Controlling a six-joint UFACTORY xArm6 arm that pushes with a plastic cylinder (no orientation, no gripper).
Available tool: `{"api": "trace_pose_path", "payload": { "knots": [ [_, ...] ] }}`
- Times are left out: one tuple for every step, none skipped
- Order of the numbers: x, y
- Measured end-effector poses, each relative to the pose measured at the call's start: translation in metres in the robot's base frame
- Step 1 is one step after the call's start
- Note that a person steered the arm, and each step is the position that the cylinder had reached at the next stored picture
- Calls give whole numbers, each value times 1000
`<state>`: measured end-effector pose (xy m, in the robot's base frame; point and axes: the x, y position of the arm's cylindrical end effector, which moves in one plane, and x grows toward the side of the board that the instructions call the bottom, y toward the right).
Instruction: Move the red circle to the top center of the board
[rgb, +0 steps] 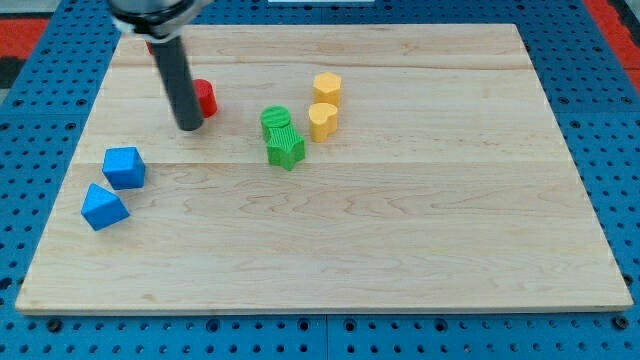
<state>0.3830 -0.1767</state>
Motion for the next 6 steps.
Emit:
{"api": "trace_pose_path", "payload": {
  "knots": [
    [-26, -1],
    [-60, 31],
    [-86, 69],
    [-90, 109],
    [-96, 129],
    [-112, 152]
  ]
}}
